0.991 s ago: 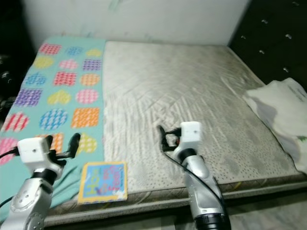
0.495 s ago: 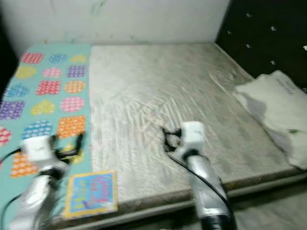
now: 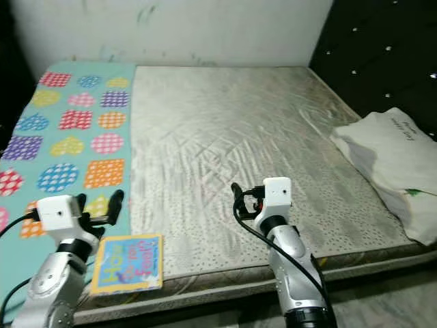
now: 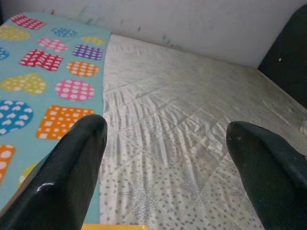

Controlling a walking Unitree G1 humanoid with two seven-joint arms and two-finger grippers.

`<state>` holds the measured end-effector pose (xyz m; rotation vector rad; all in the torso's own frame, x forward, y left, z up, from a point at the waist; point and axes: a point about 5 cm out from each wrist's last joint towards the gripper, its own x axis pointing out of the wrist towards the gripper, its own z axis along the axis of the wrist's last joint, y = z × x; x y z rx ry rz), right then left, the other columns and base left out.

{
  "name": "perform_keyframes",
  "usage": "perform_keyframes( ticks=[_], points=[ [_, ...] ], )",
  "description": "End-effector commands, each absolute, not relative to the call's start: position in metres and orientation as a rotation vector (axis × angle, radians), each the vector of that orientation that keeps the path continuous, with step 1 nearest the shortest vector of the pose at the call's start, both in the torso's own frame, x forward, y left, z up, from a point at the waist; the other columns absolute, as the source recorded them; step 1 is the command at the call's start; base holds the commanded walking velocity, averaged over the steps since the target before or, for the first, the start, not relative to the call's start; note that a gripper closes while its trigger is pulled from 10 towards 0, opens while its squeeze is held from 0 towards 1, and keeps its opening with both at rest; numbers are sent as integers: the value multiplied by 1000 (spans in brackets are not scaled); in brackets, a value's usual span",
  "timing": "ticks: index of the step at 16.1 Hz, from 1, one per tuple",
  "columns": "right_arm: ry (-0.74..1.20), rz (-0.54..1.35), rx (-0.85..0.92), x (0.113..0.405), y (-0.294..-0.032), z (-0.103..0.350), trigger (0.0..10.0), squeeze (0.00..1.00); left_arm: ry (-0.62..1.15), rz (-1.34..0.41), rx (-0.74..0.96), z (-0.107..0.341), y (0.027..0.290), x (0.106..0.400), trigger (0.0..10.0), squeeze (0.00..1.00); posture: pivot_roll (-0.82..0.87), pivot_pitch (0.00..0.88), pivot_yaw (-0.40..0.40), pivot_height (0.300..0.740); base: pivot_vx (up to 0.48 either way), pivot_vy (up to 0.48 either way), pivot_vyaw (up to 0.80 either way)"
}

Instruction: Clean up the room

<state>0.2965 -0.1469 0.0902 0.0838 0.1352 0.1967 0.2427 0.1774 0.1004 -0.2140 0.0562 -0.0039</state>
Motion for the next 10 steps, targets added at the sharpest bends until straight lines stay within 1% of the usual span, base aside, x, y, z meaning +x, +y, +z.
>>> perform_keyframes(
  ticks=[1, 6, 10],
  points=[
    [145, 193, 87, 298, -148, 90, 10000, 0, 69, 3, -214, 99, 179, 242, 10000, 0, -36, 92, -90, 719, 0, 424, 0],
    [145, 192, 84, 298, -148, 90, 10000, 0, 72, 1, -214, 99, 179, 242, 10000, 0, -38, 92, -89, 719, 0, 423, 0],
    [143, 190, 80, 299, -148, 91, 10000, 0, 72, -2, -212, 100, 179, 244, 10000, 0, -39, 90, -90, 719, 0, 0, 0]
  ],
)
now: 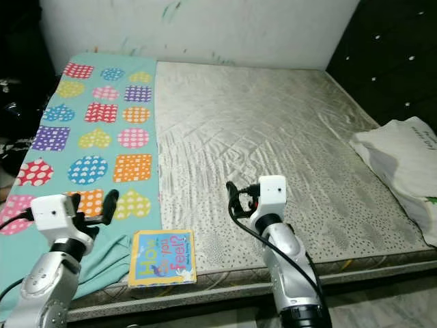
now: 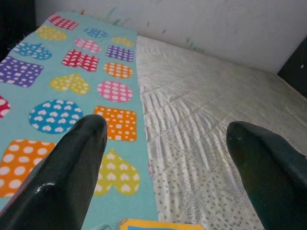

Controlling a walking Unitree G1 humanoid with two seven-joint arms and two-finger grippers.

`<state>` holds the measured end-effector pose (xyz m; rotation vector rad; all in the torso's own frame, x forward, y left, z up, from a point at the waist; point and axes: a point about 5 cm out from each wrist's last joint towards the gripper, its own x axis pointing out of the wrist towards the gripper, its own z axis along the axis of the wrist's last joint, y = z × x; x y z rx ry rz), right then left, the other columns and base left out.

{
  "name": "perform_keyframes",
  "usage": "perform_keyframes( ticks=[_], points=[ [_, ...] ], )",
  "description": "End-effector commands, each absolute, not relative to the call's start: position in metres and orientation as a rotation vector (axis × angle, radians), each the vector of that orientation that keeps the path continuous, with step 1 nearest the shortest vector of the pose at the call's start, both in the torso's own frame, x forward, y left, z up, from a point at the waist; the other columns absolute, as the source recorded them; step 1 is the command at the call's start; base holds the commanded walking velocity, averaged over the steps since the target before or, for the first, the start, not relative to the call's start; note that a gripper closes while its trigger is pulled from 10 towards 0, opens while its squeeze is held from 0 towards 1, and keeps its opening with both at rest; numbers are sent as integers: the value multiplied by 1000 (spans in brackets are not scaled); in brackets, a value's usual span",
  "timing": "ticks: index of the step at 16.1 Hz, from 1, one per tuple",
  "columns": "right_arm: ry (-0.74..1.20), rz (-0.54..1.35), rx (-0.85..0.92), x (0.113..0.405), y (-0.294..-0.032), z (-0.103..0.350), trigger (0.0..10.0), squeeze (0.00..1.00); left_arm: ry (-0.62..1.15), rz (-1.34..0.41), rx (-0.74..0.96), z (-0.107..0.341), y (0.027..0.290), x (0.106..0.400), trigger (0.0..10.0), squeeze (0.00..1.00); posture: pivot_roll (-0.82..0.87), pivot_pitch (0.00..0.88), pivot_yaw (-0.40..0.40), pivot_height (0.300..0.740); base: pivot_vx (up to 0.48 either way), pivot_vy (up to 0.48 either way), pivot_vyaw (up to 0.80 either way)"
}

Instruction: Clean up the room

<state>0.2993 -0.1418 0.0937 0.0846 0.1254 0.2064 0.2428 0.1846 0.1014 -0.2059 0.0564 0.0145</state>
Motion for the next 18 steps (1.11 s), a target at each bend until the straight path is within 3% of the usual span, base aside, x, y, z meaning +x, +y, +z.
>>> perform_keyframes(
  ticks=[1, 13, 18],
  points=[
    [144, 189, 80, 299, -147, 91, 10000, 0, 71, -2, -212, 100, 179, 244, 10000, 0, -38, 89, -89, 719, 0, 0, 0],
    [139, 202, 76, 300, -146, 91, 10000, 0, 70, 4, -209, 100, 179, 246, 10000, 0, -40, 85, -89, 719, 0, 0, 0],
    [145, 206, 78, 300, -146, 91, 10000, 0, 72, 7, -211, 100, 179, 246, 10000, 0, -41, 90, -89, 664, 0, 0, 0]
  ],
)
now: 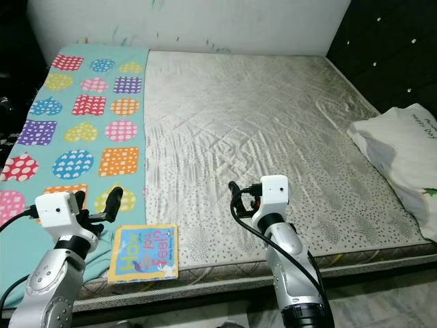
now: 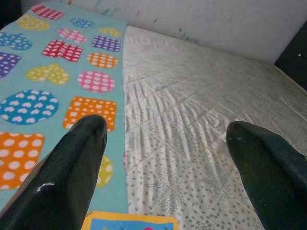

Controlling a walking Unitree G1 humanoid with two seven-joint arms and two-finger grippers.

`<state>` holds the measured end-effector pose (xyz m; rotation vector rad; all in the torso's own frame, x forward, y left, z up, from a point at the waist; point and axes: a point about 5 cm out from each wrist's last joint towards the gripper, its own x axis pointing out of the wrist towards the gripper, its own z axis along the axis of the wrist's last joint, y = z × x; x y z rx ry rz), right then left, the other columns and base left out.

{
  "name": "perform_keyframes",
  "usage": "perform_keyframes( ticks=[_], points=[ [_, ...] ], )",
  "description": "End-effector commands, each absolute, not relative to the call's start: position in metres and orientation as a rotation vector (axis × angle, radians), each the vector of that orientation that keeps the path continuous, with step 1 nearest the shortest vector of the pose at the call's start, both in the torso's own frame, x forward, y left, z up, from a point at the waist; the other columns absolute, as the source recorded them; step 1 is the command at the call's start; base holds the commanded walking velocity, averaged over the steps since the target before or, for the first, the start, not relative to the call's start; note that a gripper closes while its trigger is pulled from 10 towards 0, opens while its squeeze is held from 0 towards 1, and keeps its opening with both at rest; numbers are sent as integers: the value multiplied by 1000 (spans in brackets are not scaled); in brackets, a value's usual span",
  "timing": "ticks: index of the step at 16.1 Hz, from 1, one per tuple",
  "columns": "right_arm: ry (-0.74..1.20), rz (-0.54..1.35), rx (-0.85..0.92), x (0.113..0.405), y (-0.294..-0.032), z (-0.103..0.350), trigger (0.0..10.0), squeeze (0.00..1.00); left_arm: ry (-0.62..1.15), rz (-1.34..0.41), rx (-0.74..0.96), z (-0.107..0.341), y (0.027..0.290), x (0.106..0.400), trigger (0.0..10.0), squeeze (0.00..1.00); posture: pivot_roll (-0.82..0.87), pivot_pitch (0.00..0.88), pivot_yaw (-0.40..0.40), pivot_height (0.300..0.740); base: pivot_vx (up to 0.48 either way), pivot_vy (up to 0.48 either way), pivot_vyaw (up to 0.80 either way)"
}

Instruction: Clean up the room

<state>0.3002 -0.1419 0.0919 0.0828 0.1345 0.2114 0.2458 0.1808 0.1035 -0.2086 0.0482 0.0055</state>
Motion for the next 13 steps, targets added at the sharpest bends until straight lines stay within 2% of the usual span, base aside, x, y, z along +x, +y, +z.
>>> perform_keyframes(
  ticks=[1, 5, 13],
  points=[
    [146, 207, 79, 300, -146, 91, 10000, 0, 72, 7, -211, 100, 179, 246, 10000, 0, -41, 92, -89, 654, 0, 0, 0],
    [147, 211, 79, 299, -146, 90, 10000, 0, 71, 12, -212, 100, 179, 245, 10000, 0, -41, 94, -91, 609, 0, 0, 0],
    [167, 234, -32, 301, -141, 89, 10000, 0, 60, 65, -245, 100, 184, 246, 10000, 0, -43, 92, -92, 609, 0, 0, 0]
  ],
)
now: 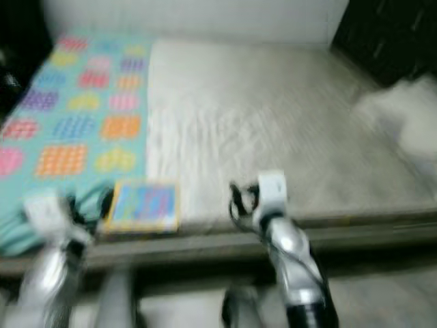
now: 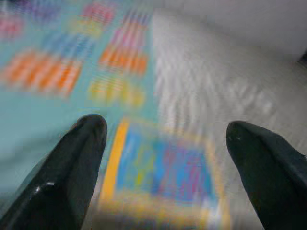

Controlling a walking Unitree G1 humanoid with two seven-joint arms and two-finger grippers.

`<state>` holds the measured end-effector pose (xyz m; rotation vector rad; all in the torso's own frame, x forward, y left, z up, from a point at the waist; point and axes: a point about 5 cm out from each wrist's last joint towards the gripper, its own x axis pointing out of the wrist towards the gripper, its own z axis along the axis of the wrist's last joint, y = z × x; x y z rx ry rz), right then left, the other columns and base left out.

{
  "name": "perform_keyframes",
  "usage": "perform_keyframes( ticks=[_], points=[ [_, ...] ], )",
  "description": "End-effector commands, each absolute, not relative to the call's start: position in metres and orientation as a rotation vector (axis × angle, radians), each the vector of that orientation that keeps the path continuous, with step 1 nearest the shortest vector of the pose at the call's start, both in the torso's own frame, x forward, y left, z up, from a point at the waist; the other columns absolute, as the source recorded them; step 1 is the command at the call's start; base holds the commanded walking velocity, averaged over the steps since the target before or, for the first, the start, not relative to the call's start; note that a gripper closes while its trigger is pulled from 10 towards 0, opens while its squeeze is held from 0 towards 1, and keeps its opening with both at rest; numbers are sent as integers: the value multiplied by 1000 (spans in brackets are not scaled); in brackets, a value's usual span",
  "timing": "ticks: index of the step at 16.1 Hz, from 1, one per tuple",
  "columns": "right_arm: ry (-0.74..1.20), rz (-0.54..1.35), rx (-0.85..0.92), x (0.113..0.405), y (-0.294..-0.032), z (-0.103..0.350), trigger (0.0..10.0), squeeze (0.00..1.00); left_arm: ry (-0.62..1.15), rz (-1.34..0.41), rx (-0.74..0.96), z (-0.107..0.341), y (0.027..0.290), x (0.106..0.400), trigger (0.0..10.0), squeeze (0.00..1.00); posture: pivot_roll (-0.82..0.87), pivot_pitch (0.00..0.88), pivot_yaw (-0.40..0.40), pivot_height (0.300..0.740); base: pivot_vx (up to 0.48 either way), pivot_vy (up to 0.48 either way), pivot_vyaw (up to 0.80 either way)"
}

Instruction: Clean up the room

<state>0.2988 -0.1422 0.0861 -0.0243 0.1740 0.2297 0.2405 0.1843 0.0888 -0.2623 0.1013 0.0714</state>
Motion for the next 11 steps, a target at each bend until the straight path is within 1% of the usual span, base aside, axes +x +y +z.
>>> perform_keyframes(
  ticks=[1, 2, 3, 4, 10, 11],
  points=[
    [138, 268, -63, 302, -139, 94, 10000, 0, 58, 65, -245, 100, 184, 246, 10000, 0, -43, 92, -92, 609, 0, 0, 0],
    [125, 291, -24, 303, -138, 97, 10000, 0, 57, 65, -245, 100, 184, 246, 10000, 0, -43, 92, -92, 609, 0, 0, 0],
    [126, 272, 7, 305, -139, 99, 10000, 0, 57, 66, -244, 100, 184, 246, 10000, 0, -43, 92, -92, 609, 0, 0, 0],
    [136, 239, -9, 307, -142, 98, 10000, 0, 56, 66, -243, 100, 185, 246, 10000, 0, -42, 83, -92, 609, 0, 0, 0],
    [152, 251, 54, 302, -140, 94, 10000, 0, 57, 65, -246, 100, 185, 246, 10000, 0, -43, 89, -89, 609, 0, 0, 0],
    [152, 252, 54, 301, -140, 94, 10000, 0, 57, 64, -247, 100, 185, 247, 10000, 0, -43, 89, -89, 600, 0, 0, 0]
  ],
)
